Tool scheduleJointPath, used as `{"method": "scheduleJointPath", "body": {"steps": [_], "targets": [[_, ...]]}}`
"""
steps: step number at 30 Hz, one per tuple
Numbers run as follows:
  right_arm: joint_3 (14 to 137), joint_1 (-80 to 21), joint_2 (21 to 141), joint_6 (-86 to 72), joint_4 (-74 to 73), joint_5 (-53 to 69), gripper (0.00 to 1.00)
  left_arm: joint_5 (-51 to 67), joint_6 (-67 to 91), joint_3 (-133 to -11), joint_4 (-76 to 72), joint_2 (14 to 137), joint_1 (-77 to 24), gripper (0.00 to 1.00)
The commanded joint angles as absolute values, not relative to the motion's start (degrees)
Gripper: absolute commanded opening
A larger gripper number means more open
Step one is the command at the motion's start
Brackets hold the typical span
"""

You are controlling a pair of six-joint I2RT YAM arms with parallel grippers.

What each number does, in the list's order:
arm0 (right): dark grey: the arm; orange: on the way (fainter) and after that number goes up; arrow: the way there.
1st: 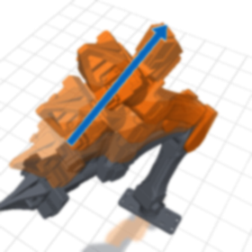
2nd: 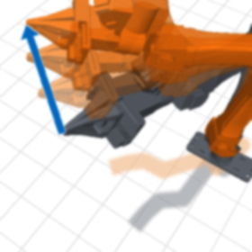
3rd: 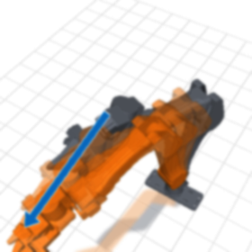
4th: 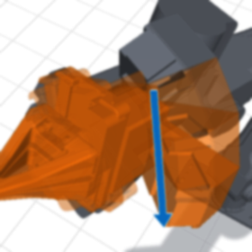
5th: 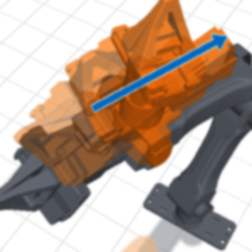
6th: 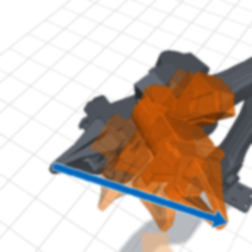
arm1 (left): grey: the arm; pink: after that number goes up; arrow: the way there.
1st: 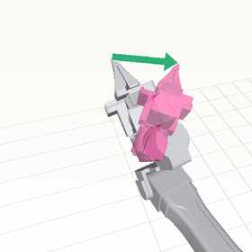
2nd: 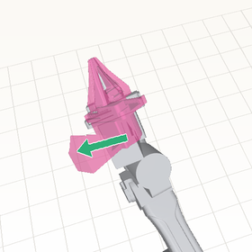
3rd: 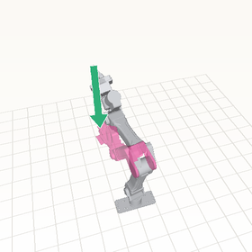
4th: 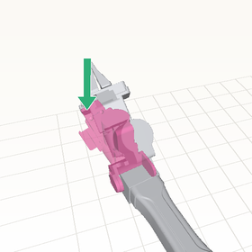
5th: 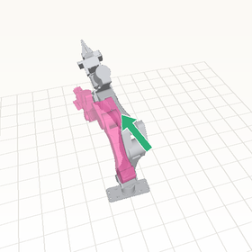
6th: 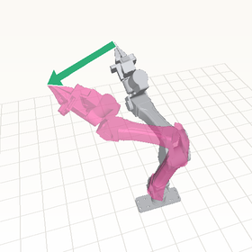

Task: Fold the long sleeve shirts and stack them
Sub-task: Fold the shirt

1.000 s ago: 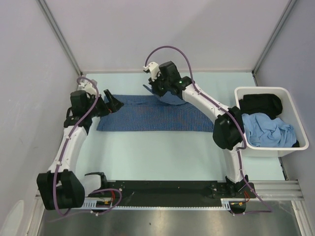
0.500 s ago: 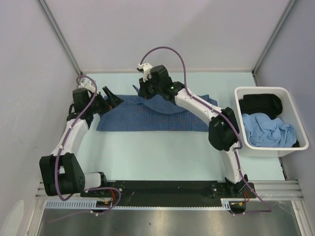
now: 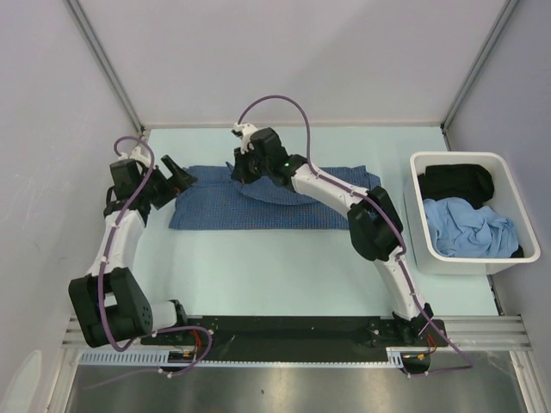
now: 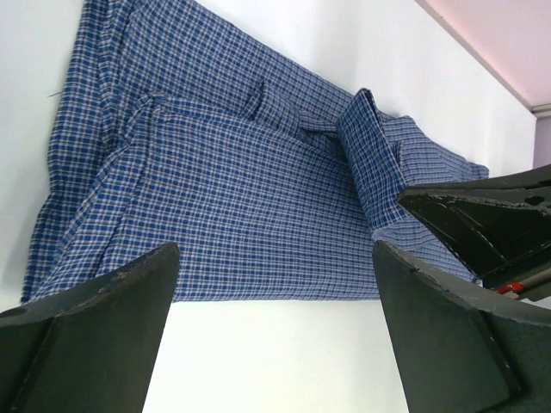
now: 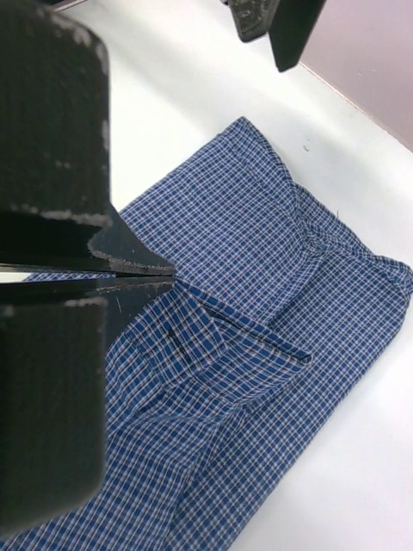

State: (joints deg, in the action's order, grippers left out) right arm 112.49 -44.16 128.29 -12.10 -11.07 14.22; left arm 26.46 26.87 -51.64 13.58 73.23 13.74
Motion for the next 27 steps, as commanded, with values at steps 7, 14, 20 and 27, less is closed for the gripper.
{"method": "scheduleJointPath", "body": {"steps": [7,14,20,27], "targets": [[117.2,-46.9,130.2,-17.2,-2.4,14.2,0.00,26.3,23.0,-52.1,15.3,70.1,16.0,0.99],[118.2,-47.7,132.7,-17.4,-0.8,13.6,0.00,26.5,22.5,-51.6,15.7,69.9,16.6,0.99],[119.5,-47.7,135.6,-17.3,-0.5,12.8,0.00,26.1,21.9,-50.6,16.2,69.6,17.2,0.99],[119.4,-48.2,137.9,-17.9,2.3,14.0,0.00,26.3,20.9,-50.5,16.7,70.3,18.9,0.99]]}}
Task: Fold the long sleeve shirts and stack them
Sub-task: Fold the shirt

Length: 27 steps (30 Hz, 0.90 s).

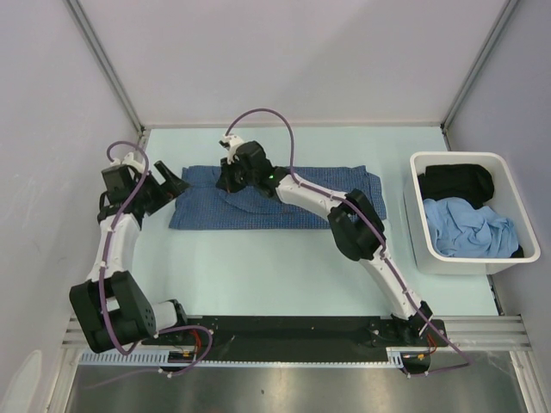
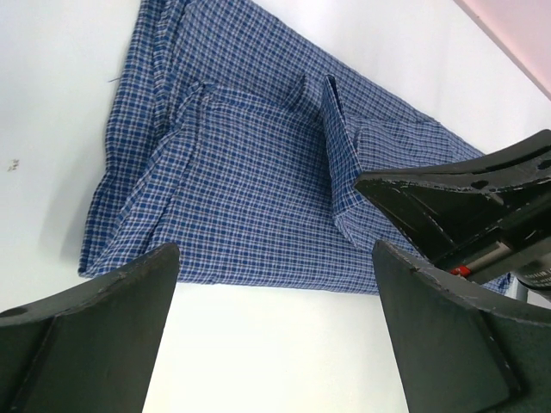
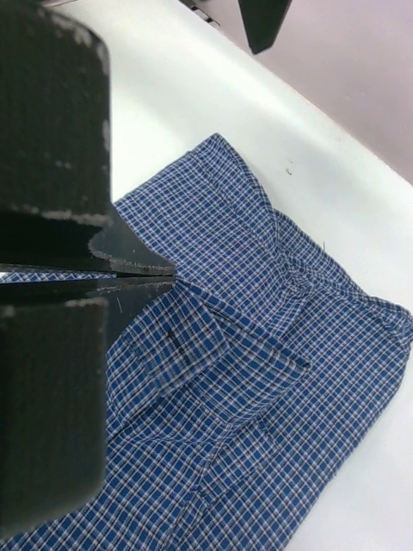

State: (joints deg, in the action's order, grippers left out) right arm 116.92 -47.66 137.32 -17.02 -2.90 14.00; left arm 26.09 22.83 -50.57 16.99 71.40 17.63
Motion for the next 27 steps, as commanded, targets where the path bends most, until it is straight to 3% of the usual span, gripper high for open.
{"method": "scheduleJointPath", "body": {"steps": [1,10,11,13,14,17,22,25,27], "targets": [[119.4,-48.1,138.4,-17.9,2.7,14.1,0.00,26.5,20.4,-50.5,16.9,70.4,19.0,0.99],[119.7,-49.0,139.9,-19.5,5.5,18.2,0.00,27.8,9.3,-56.5,23.0,77.6,19.2,0.99],[120.1,-49.0,140.3,-19.4,5.7,18.9,0.19,27.8,8.2,-57.2,23.5,78.3,19.1,1.00],[120.2,-48.8,139.8,-19.1,5.2,20.8,0.40,27.7,5.0,-59.3,24.7,80.3,19.2,0.99],[120.0,-48.6,138.5,-18.7,4.7,22.0,0.57,27.6,4.0,-60.1,25.3,81.0,19.2,0.99],[117.7,-46.9,133.2,-16.7,1.5,24.2,0.68,29.5,-2.9,-63.4,27.5,83.6,19.2,0.99],[106.6,-41.4,121.7,-10.8,-9.5,25.7,0.66,29.1,-15.8,-66.0,33.0,88.1,19.0,0.91],[95.9,-36.9,113.3,-5.3,-17.0,25.2,0.65,29.4,-19.9,-67.6,35.7,91.6,19.1,0.76],[89.1,-33.9,107.7,-2.2,-22.6,24.0,0.62,30.2,-21.4,-69.2,38.0,94.1,19.0,0.72]]}}
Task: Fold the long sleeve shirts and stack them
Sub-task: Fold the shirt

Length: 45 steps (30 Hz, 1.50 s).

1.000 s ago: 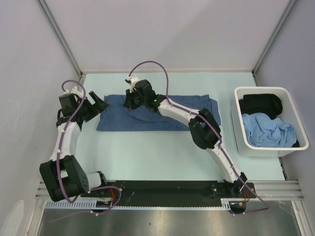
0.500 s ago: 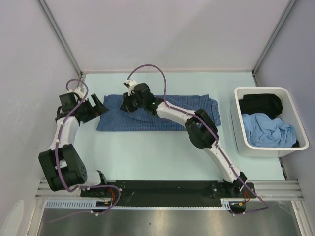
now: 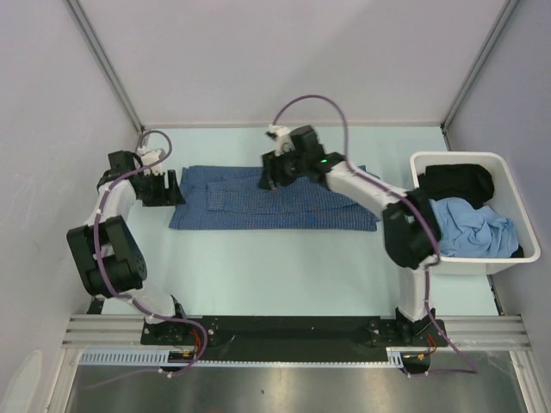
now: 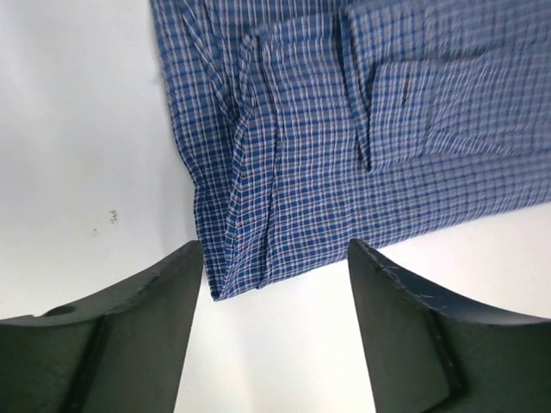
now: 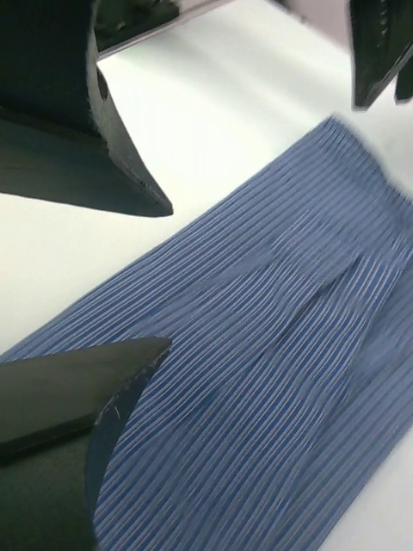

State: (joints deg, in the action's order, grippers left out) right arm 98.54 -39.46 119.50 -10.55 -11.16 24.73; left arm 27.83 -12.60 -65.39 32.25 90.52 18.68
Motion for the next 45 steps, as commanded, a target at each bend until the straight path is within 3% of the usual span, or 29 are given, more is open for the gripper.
{"method": "scheduleJointPath", "body": {"steps": [1,6,12,25,30,34,37,39,45], "targets": [[86.6,-33.2,105.8,1.5,-23.8,22.5,0.60,31.0,-22.1,-69.6,38.6,94.4,18.7,0.71],[73.9,-29.0,94.5,10.1,-31.4,14.8,0.52,28.2,-35.8,-67.9,43.2,92.2,14.0,0.71],[66.2,-21.5,90.4,12.7,-34.8,11.3,0.50,26.5,-53.2,-63.8,46.1,88.5,10.5,0.71],[68.6,-19.3,104.4,17.2,-29.8,6.1,0.46,12.9,-71.9,-47.4,23.7,85.5,-1.3,0.66],[72.2,-19.3,109.4,19.5,-28.8,3.1,0.42,8.1,-76.3,-44.7,21.0,87.4,-1.8,0.48],[76.5,-19.7,114.7,21.9,-28.0,0.4,0.40,8.8,-77.2,-43.6,24.5,85.7,-1.8,0.20],[82.2,-19.5,119.7,23.9,-28.5,-1.7,0.39,11.6,-77.1,-43.4,32.5,82.5,-2.8,0.05],[86.7,-19.2,123.3,25.0,-28.3,-1.8,0.39,12.0,-77.0,-41.0,35.5,78.6,-4.5,0.00],[103.4,-19.6,131.9,28.1,-30.1,-2.0,0.39,16.9,-65.9,-37.5,43.1,70.6,-16.0,0.00]]}}
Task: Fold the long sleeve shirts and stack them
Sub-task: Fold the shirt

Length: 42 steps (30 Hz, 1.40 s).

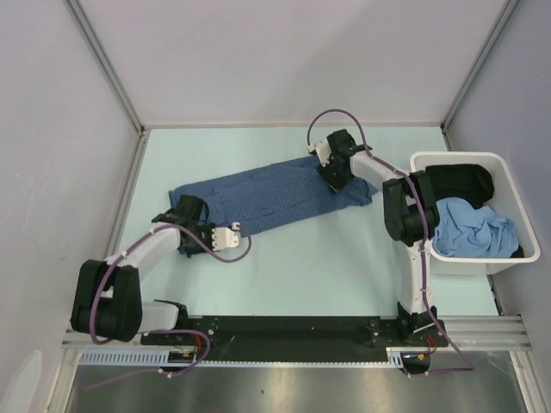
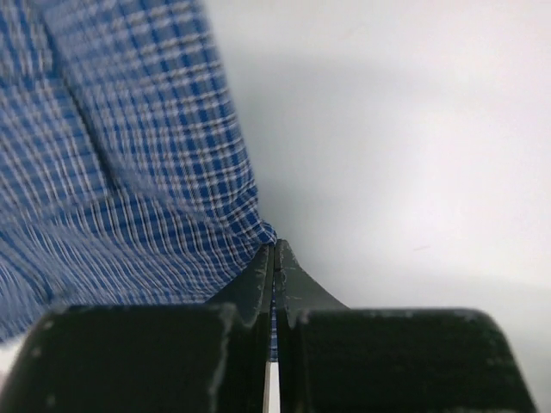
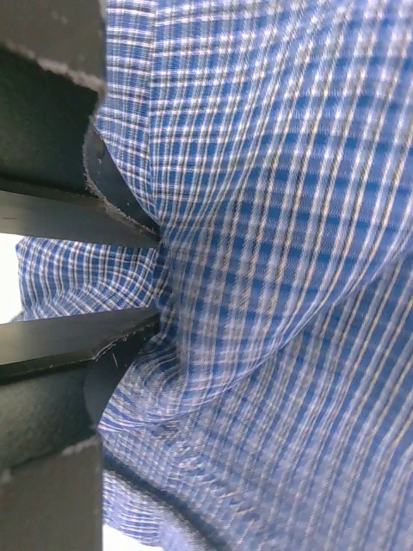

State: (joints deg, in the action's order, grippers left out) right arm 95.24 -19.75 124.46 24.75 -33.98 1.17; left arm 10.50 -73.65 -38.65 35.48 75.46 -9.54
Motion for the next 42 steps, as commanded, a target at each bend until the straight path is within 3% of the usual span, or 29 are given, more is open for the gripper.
{"method": "scheduleJointPath", "body": {"steps": [1,6,8,9,11,12,15,21,25,31,37,38,40,42], "targets": [[104.5,-19.6,132.0,28.7,-30.9,-1.8,0.39,17.6,-63.7,-37.7,43.4,70.1,-19.6,0.00],[104.1,-18.4,126.1,28.4,-32.6,-0.5,0.42,20.6,-53.1,-39.7,43.9,69.6,-31.1,0.01],[103.5,-17.2,122.9,24.6,-37.1,2.7,0.45,21.0,-48.9,-41.2,43.6,70.7,-35.5,0.12],[102.9,-16.7,119.4,22.7,-38.3,6.1,0.49,21.5,-47.9,-41.8,43.9,71.4,-36.1,0.29],[99.5,-15.7,115.9,19.8,-41.2,10.2,0.53,23.3,-47.2,-43.6,45.8,71.7,-36.4,0.44],[98.1,-14.6,113.9,15.9,-41.5,13.8,0.56,23.2,-47.5,-43.9,46.6,71.5,-36.4,0.57],[91.9,-12.3,108.6,8.2,-41.2,18.2,0.58,23.4,-50.1,-45.6,50.2,69.1,-35.8,0.65],[84.8,-9.4,109.0,-1.7,-34.1,15.3,0.58,26.6,-46.9,-50.6,49.5,67.6,-25.2,0.68],[86.0,-8.2,112.8,-5.5,-30.9,8.9,0.57,27.9,-41.3,-55.9,45.4,71.4,-14.3,0.69],[91.0,-8.0,119.1,-7.5,-30.2,1.8,0.51,26.5,-36.6,-58.8,42.7,76.8,-6.3,0.69],[96.4,-7.9,126.6,-7.4,-30.0,1.6,0.33,25.8,-34.8,-58.9,42.6,81.9,-1.9,0.69],[98.9,-7.9,127.5,-7.0,-29.9,2.0,0.19,25.7,-34.6,-58.9,42.7,82.4,-1.5,0.69],[101.6,-7.7,131.0,-6.4,-30.0,1.8,0.05,24.2,-34.5,-58.6,42.5,83.5,-0.8,0.68],[106.7,-7.6,133.7,-5.5,-30.8,0.6,0.00,23.5,-34.4,-58.2,41.9,84.1,-0.2,0.67]]}}
